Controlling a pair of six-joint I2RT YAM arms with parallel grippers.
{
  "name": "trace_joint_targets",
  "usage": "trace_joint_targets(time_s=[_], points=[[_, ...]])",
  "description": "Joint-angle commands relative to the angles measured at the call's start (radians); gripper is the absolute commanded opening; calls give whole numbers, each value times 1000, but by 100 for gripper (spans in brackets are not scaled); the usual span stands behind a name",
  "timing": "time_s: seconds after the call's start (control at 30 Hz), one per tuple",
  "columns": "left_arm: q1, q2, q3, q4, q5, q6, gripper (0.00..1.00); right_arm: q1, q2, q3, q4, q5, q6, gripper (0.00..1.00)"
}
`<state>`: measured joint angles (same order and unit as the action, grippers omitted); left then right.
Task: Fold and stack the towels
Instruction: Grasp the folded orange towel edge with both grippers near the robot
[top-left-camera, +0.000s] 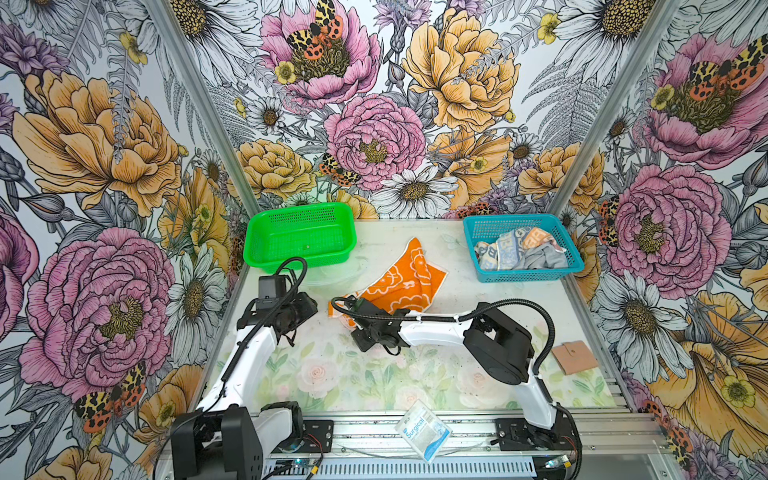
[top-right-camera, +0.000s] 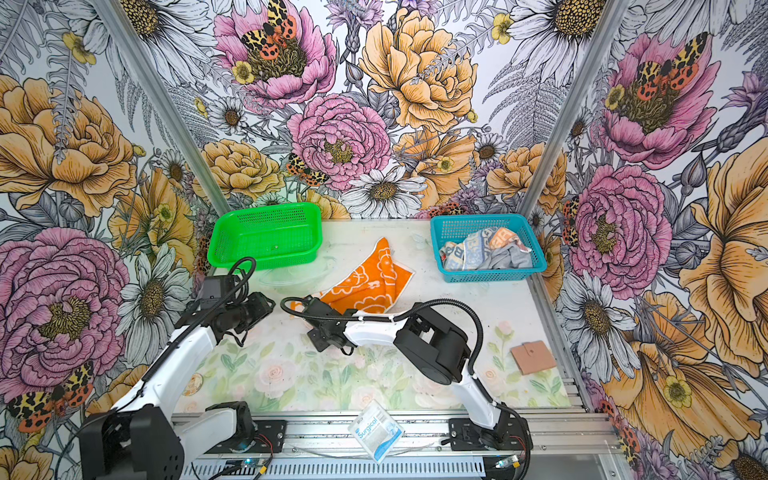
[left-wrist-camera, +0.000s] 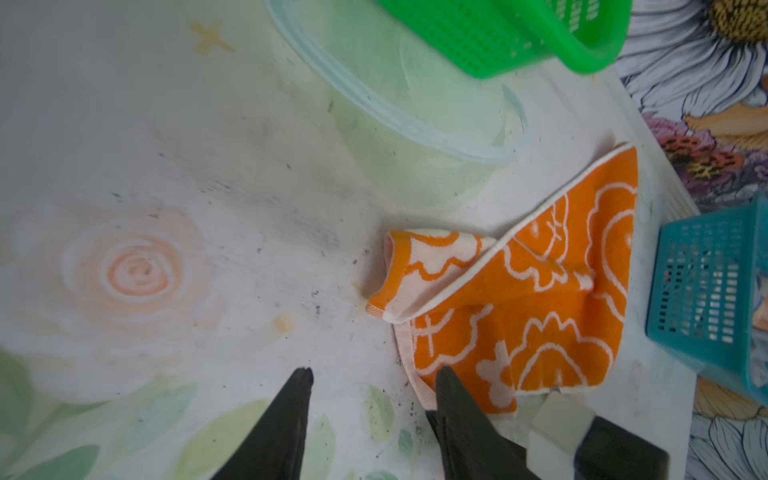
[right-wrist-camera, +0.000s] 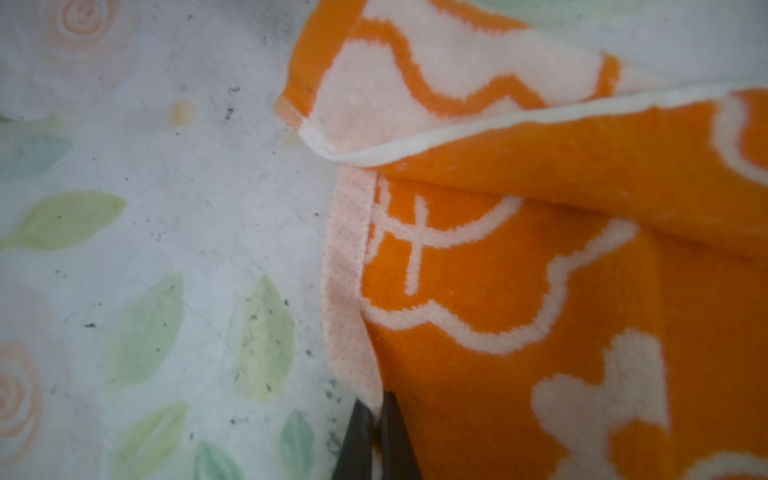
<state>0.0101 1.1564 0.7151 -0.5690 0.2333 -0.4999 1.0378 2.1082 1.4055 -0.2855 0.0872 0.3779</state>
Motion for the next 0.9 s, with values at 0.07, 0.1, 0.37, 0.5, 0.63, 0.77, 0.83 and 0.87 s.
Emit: trace_joint_targets(time_s=[0.07, 0.1, 0.37, 0.5, 0.63, 0.77, 0.83, 0.87], points=[[-203, 85, 10, 66, 79, -53, 44, -42, -158, -204, -69, 72, 43, 0], [-229, 85, 2, 82, 67, -68, 42, -46, -180, -237, -70, 72, 50, 0], [-526, 71, 43, -18, -230, 155, 45, -92, -322, -438, -72, 74, 116, 0], [-658, 86, 77, -17, -300, 229, 44, -188, -459, -558, -84, 73, 115, 0], [-797, 129, 109, -5, -431, 362, 41, -299, -548, -632, -94, 14, 78, 0], [-970, 167, 124, 61, -555, 530, 41, -321, -559, -641, -94, -12, 56, 0], [-1042, 163, 104, 139, -536, 622, 42, -323, -556, -635, -93, -19, 57, 0], [-1066, 158, 91, 179, -530, 648, 42, -323, -555, -633, -92, -20, 56, 0]])
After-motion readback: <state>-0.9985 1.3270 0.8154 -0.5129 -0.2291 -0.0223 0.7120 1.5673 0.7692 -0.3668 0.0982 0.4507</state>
